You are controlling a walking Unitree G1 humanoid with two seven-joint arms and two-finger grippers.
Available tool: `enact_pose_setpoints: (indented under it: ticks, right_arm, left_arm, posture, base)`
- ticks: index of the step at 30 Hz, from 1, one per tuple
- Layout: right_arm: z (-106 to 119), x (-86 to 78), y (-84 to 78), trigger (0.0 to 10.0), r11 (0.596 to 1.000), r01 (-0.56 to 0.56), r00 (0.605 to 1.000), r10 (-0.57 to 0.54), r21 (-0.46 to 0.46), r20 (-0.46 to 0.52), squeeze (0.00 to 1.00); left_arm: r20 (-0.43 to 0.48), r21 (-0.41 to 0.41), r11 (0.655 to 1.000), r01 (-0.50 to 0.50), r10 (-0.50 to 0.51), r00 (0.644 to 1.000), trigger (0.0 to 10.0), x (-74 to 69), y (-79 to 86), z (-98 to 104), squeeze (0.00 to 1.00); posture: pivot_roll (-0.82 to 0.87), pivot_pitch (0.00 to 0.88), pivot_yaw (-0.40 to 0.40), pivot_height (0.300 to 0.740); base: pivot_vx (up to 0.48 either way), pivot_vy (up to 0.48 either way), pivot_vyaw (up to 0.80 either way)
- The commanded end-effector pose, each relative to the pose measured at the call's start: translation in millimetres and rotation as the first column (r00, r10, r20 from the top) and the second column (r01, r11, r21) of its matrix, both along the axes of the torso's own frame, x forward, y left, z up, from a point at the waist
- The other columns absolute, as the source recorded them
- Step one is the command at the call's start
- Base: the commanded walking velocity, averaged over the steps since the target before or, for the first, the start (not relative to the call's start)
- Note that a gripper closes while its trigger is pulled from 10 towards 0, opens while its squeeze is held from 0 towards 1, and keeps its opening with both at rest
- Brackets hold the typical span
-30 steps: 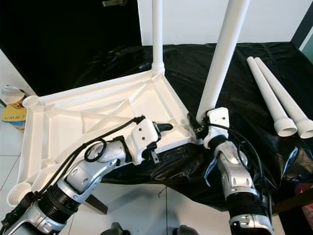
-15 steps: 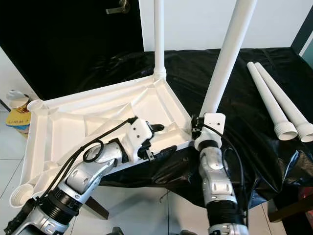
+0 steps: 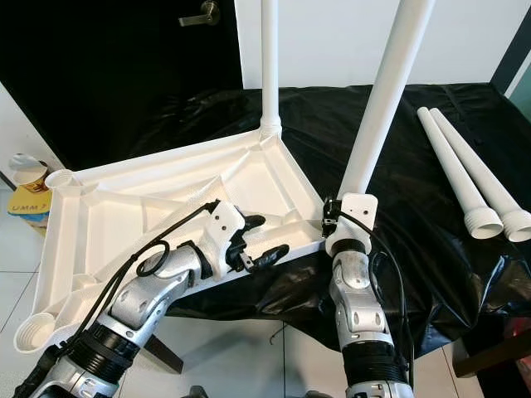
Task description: Building children table
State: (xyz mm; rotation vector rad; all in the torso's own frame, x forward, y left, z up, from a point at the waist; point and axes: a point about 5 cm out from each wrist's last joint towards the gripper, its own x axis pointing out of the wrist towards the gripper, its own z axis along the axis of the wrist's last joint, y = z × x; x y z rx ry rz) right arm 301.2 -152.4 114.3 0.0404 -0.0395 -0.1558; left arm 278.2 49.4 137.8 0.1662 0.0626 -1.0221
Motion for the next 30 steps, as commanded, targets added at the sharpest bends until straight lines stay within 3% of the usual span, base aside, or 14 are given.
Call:
enact_pose_setpoints:
  ticks: [1, 3, 4, 10, 13, 18, 19, 21, 23, 28, 30]
  right_arm:
    - [-19, -6.4, 2.1, 10.0, 1.000, 0.012, 0.996, -0.011, 0.016, -0.094, 0.00]
    - [-17, -6.5, 2.8, 10.0, 1.000, 0.000, 0.997, 0.001, 0.009, -0.079, 0.05]
    - [-15, -7.2, 2.5, 10.0, 1.000, -0.018, 0.998, 0.019, 0.012, -0.063, 1.00]
    - [-11, -8.6, 1.2, 10.0, 0.999, -0.052, 0.998, 0.053, 0.015, -0.030, 1.00]
    - [-3, -10.0, -16.1, 10.0, 0.992, -0.122, 0.993, 0.122, -0.027, 0.007, 1.00]
    - [1, -9.4, -26.2, 10.0, 0.978, -0.198, 0.980, 0.199, -0.063, 0.018, 1.00]
    - [3, -8.0, -29.4, 10.0, 0.966, -0.245, 0.969, 0.247, -0.077, 0.020, 0.00]
    - [5, -6.4, -31.5, 10.0, 0.955, -0.283, 0.958, 0.286, -0.090, 0.022, 0.00]
    - [10, -1.4, -35.6, 10.0, 0.915, -0.382, 0.921, 0.388, -0.128, 0.022, 0.00]
    - [12, 0.5, -37.9, 10.0, 0.898, -0.415, 0.906, 0.422, -0.145, 0.022, 0.00]
    - [15, 5.1, -41.2, 10.0, 0.845, -0.498, 0.862, 0.507, -0.193, -0.004, 0.00]
  left_arm:
    - [-0.012, 0.014, 0.997, -0.082, 0.082, 0.997, 10.0, 3.8, 5.9, -6, 0.00]
    - [-0.013, -0.008, 0.998, -0.058, 0.057, 0.998, 10.0, 2.2, 4.8, -5, 0.00]
    - [-0.018, -0.018, 0.999, -0.046, 0.045, 0.999, 10.0, 1.1, 4.6, -3, 0.00]
    - [-0.016, -0.022, 0.999, -0.032, 0.032, 0.999, 10.0, -0.6, 4.3, -2, 0.00]
    - [-0.010, -0.061, 0.998, 0.012, -0.013, 1.000, 10.0, -5.9, -0.4, 6, 0.00]
    - [0.044, -0.056, 0.998, 0.035, -0.033, 0.999, 10.0, -8.6, -6.7, 13, 0.00]
    - [0.074, -0.045, 0.998, 0.047, -0.044, 0.996, 10.0, -10.7, -8.7, 15, 0.00]
    - [0.103, -0.035, 0.998, 0.053, -0.050, 0.993, 10.0, -12.1, -9.5, 16, 0.00]
    - [0.114, -0.025, 0.997, 0.068, -0.064, 0.991, 10.0, -14.8, -8.0, 18, 0.00]
    - [0.113, -0.022, 0.997, 0.069, -0.066, 0.991, 10.0, -15.1, -7.1, 18, 0.00]
    - [0.090, -0.024, 0.996, 0.084, -0.082, 0.993, 10.0, -16.1, -6.1, 18, 0.00]
  posture:
    - [-0.02, 0.000, 0.032, 0.740]
    - [-0.02, 0.000, 0.031, 0.740]
    - [-0.02, 0.000, 0.032, 0.740]
    - [-0.02, 0.000, 0.032, 0.740]
    - [-0.03, 0.000, 0.020, 0.740]
    - [-0.02, 0.000, 0.001, 0.740]
    - [-0.02, 0.000, -0.010, 0.740]
    - [-0.03, 0.000, -0.011, 0.740]
    - [-0.03, 0.000, -0.002, 0.740]
    - [-0.03, 0.001, 0.007, 0.740]
    - [-0.03, 0.002, 0.022, 0.740]
  base:
    - [0.000, 0.000, 0.00]
    - [0.000, 0.000, 0.00]
    - [0.000, 0.000, 0.00]
    - [0.000, 0.000, 0.00]
    - [0.000, 0.000, 0.00]
    - [0.000, 0.000, 0.00]
    - [0.000, 0.000, 0.00]
    - [0.000, 0.000, 0.00]
    - [0.000, 0.000, 0.00]
    - [0.000, 0.000, 0.00]
    - [0.000, 0.000, 0.00]
